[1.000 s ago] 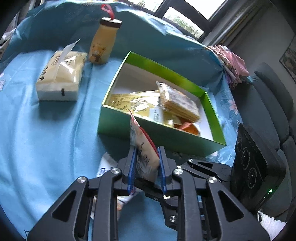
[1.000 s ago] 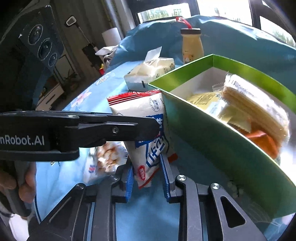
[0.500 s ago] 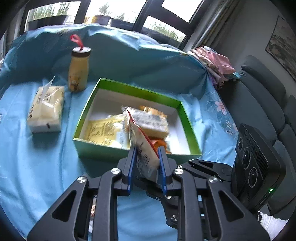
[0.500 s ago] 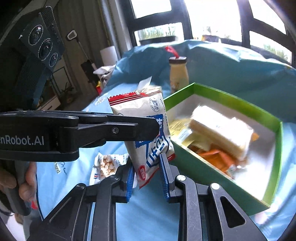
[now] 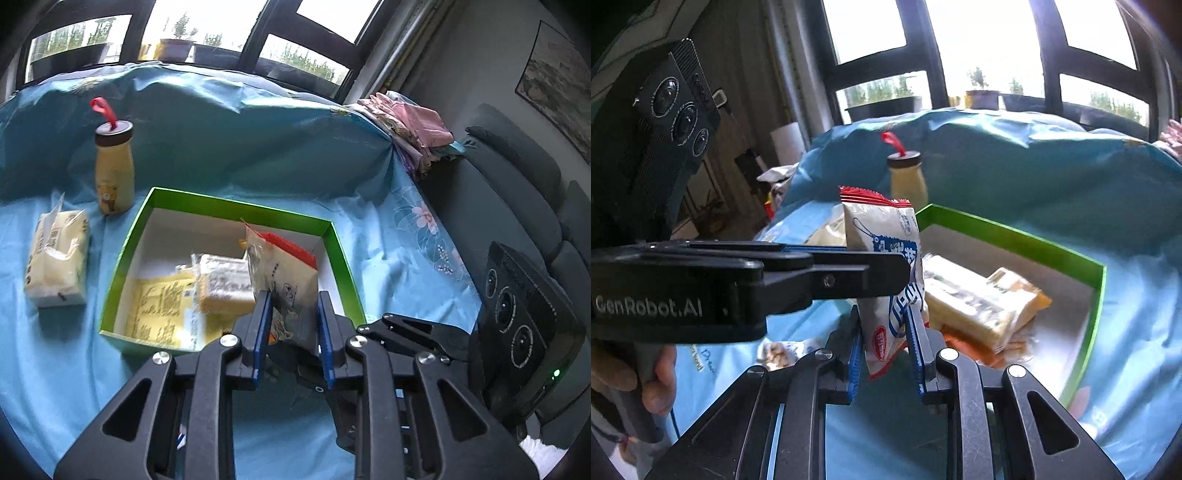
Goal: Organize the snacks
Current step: 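Lower the peanut packet into the box and open the left gripper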
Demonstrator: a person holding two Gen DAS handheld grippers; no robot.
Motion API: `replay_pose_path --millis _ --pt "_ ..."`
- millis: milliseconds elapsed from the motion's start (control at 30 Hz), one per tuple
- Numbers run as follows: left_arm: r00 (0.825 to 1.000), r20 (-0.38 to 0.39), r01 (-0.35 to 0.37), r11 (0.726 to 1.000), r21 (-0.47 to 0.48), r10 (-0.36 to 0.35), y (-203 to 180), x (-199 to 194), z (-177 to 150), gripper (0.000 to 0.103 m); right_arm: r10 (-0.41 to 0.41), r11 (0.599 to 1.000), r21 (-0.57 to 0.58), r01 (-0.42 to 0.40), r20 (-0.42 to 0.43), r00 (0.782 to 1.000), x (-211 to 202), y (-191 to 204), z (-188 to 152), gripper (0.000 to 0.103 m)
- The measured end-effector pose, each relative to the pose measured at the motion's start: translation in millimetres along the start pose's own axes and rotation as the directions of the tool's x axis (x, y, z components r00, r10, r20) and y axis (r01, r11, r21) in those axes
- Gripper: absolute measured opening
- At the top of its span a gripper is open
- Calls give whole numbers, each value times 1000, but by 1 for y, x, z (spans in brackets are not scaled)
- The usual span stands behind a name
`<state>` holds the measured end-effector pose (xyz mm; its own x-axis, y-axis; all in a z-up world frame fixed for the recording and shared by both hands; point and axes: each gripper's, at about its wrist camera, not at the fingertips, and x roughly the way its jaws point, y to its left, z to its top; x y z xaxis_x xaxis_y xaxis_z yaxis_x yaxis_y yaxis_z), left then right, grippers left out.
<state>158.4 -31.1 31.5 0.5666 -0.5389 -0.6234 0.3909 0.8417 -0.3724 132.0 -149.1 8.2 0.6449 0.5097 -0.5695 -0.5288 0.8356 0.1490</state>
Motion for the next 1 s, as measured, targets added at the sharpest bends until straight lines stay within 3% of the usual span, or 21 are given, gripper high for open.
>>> replay_pose_path --millis 333,467,533,600,633,733,800,867,933,1000 --pt "998 -52 -46 998 32 47 -7 41 15 21 -87 996 29 87 -26 996 10 -33 10 24" --pt "996 -62 -68 997 29 70 -4 52 18 24 -113 992 48 116 -56 992 19 -44 11 24" --pt "993 -61 -94 995 37 96 -4 54 17 34 -117 991 60 121 -65 991 21 -47 9 24" --pt "991 -52 -122 992 43 124 -5 53 16 68 -131 988 72 136 -76 989 23 -51 7 24" --pt "989 -42 -137 990 43 139 -4 51 15 75 -138 986 78 144 -80 987 24 -53 6 24" --pt "987 -24 -160 986 38 161 0 45 14 80 -142 983 106 151 -89 986 23 -59 3 29" --pt "981 -18 -191 981 38 192 2 41 11 89 -143 981 120 153 -85 986 18 -62 1 33" --pt "975 -9 -222 974 43 223 4 36 8 94 -140 979 138 149 -71 988 13 -65 0 48" --pt "966 2 -259 965 50 259 5 30 2 102 -128 978 159 134 -44 991 4 -65 -2 55" --pt "955 15 -296 954 52 295 8 21 -4 103 -106 979 171 108 -22 994 -6 -65 -4 56"
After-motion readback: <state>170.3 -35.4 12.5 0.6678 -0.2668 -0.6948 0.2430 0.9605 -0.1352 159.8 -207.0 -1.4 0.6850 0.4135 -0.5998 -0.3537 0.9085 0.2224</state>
